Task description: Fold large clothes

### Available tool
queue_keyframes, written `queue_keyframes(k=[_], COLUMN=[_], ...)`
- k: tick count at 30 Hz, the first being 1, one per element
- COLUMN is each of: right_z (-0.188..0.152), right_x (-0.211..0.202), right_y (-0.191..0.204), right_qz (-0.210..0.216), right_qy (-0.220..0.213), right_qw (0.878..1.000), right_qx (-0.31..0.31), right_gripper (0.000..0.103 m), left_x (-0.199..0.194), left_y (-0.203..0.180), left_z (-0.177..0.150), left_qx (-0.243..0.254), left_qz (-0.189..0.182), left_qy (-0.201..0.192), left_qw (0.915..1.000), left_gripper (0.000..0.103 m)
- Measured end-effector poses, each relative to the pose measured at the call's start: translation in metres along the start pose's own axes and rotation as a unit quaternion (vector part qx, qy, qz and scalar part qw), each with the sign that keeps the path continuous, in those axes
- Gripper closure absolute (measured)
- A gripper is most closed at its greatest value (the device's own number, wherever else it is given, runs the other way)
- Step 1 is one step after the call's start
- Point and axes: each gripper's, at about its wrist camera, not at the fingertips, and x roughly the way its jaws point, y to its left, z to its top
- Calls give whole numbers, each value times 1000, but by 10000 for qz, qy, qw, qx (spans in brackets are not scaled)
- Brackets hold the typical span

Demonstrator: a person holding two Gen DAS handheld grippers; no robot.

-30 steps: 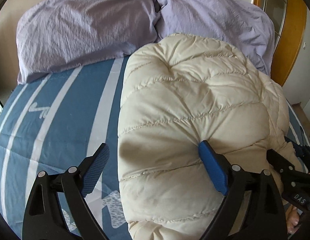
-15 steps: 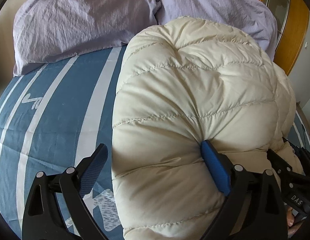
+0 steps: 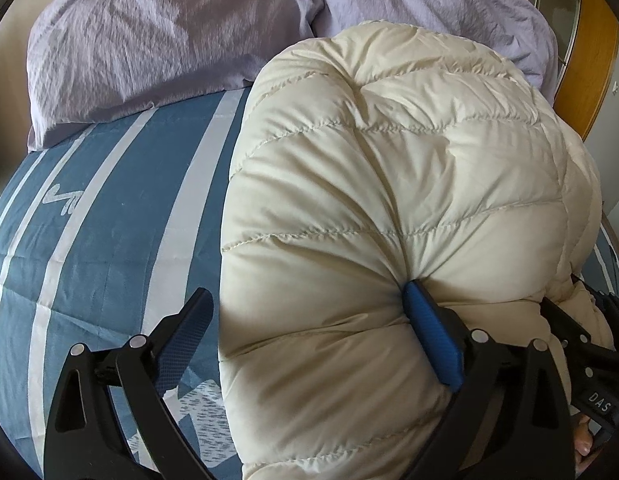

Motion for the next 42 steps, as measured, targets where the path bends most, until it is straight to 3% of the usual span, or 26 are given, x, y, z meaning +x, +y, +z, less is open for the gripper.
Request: queue_keyframes(k=[6, 11, 13, 18, 25, 35, 42], right_z=[1, 10, 11, 25, 35, 48, 52], right_x=[-1, -12, -17, -9, 27, 54, 61], right_y=[0, -13, -27, -73, -104, -98, -92], right_qz=[53, 315, 413, 868, 1644, 1993, 2160], right_qy=[42, 226, 225, 472, 1093, 1311, 1328], right_qw=[10000, 9992, 9984, 9855, 9533, 9428, 9425], right_qx=[-63, 63, 310, 1381, 2285, 2327, 2178], right_gripper=[26, 6, 3, 2, 2, 2, 2], left_x=[-2, -20, -29, -31, -13, -1, 11], left_y=[4, 13, 23, 46, 72, 62, 54], left_z=[2, 9, 14, 31, 45, 53, 57], left_qx=[-52, -27, -77, -357, -844, -694, -622], left_qz=[-74, -140, -149, -229, -798, -1165, -1414], left_qy=[55, -19, -147, -149, 237, 368, 435], left_qw=[9999, 9999, 9998, 9990, 9929, 9901, 9870], left_gripper=[5, 5, 5, 5, 5, 5, 5])
